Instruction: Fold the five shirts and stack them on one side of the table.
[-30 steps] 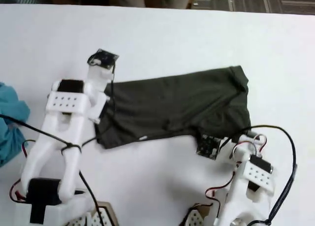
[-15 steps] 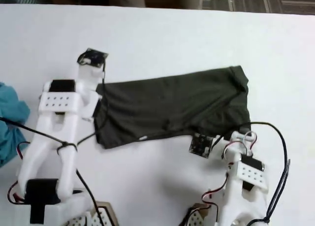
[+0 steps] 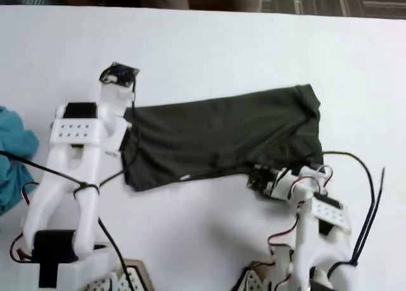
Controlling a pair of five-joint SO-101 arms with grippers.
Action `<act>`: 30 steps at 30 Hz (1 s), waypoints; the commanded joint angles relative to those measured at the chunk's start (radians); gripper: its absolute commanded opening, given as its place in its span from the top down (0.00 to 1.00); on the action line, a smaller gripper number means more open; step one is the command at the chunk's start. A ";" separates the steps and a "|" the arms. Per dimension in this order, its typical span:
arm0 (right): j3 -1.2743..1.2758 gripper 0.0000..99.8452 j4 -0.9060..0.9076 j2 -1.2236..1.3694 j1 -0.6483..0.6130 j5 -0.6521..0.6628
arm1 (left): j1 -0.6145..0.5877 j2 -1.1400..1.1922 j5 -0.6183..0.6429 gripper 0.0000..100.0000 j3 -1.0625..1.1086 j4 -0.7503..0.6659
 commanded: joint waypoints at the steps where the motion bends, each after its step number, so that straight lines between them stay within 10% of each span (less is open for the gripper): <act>1: -0.091 0.81 -0.028 0.071 0.039 -0.074 | -0.005 -0.051 0.003 0.97 -0.004 0.002; 30: -0.137 0.98 0.110 -0.308 -0.143 -0.270 | -0.002 -0.051 0.002 0.97 0.002 -0.005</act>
